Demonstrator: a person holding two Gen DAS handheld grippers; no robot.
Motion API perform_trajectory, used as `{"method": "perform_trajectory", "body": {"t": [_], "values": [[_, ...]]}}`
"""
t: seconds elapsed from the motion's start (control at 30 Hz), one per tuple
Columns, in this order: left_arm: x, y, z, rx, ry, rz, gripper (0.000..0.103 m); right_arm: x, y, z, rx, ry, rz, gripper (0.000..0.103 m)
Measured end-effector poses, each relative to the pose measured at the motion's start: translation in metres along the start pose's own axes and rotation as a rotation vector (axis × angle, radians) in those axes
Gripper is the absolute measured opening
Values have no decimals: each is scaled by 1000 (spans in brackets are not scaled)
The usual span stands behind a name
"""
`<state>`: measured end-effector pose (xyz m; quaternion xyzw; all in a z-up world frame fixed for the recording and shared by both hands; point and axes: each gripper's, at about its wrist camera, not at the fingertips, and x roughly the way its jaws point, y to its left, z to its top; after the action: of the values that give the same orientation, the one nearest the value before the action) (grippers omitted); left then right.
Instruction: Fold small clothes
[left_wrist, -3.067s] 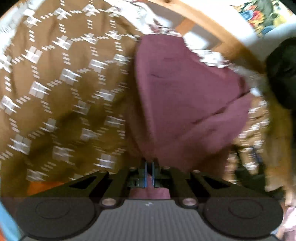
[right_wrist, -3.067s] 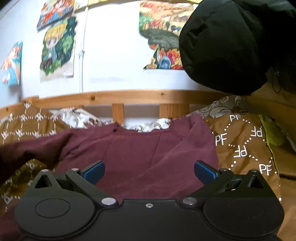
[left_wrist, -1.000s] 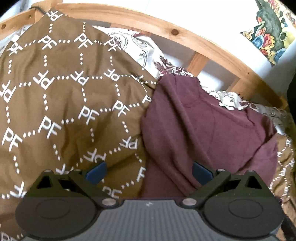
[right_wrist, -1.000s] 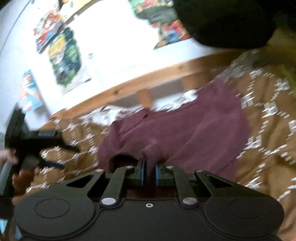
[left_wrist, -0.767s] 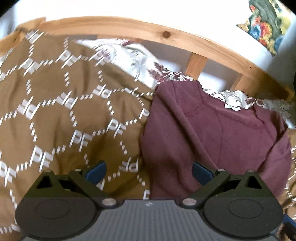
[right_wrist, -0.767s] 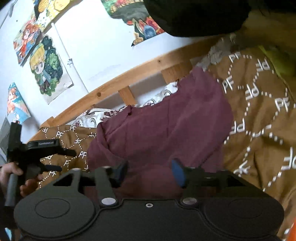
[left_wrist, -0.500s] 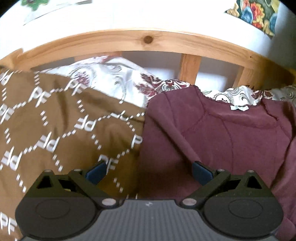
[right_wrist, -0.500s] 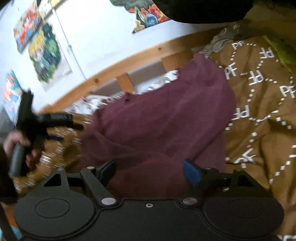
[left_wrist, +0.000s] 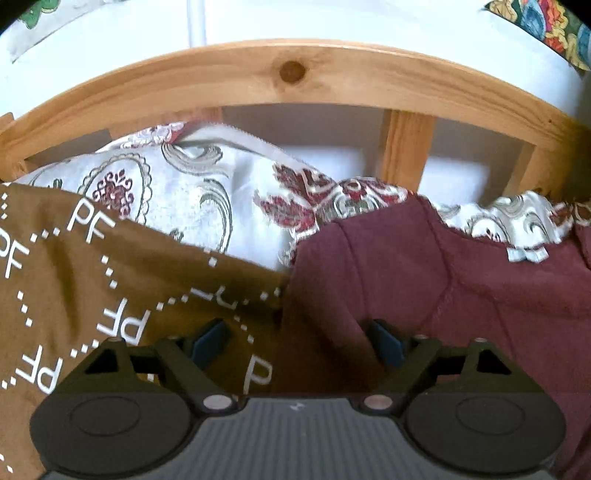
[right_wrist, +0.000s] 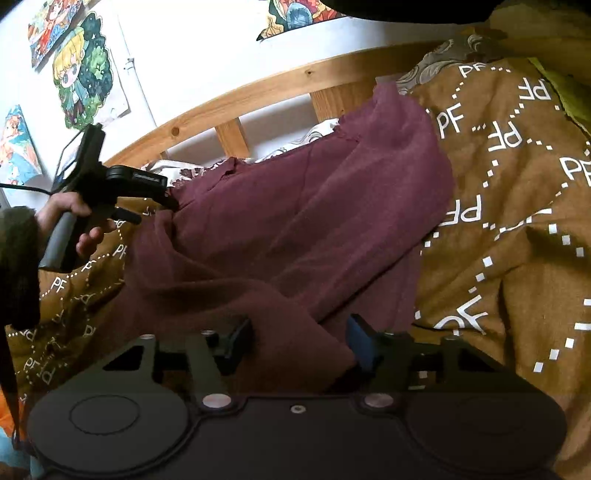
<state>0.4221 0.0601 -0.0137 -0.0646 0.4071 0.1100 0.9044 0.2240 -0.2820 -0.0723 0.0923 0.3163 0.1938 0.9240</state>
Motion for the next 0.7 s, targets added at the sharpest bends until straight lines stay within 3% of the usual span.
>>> {"method": "perform_trajectory", "body": {"t": [0.23,0.3,0.4,0.43,0.5,0.53,0.57,0.7], "values": [[-29,7,4,-66,-32,-48,82,-2,-1,-1,-6,-2,2,57],[-34,7,6,-82,-1,-82,57,-2,-2,0,-4,-2,0,57],[-27,5,7,-128,85,-152,37,-3,-3,-1,15,-8,0,58],[-21,4,6,-148,108,-158,32,-3,-3,-1,13,-8,-1,58],[-12,1,5,-183,136,-151,11,-2,0,-1,0,-9,-10,58],[-10,0,4,-192,129,-138,5,-2,2,-2,-4,-9,-15,57],[-10,-1,3,-189,111,-126,2,-2,3,-2,-10,-7,-18,53],[-14,-8,4,-169,23,-56,1,-4,1,1,4,-2,3,16]]}}
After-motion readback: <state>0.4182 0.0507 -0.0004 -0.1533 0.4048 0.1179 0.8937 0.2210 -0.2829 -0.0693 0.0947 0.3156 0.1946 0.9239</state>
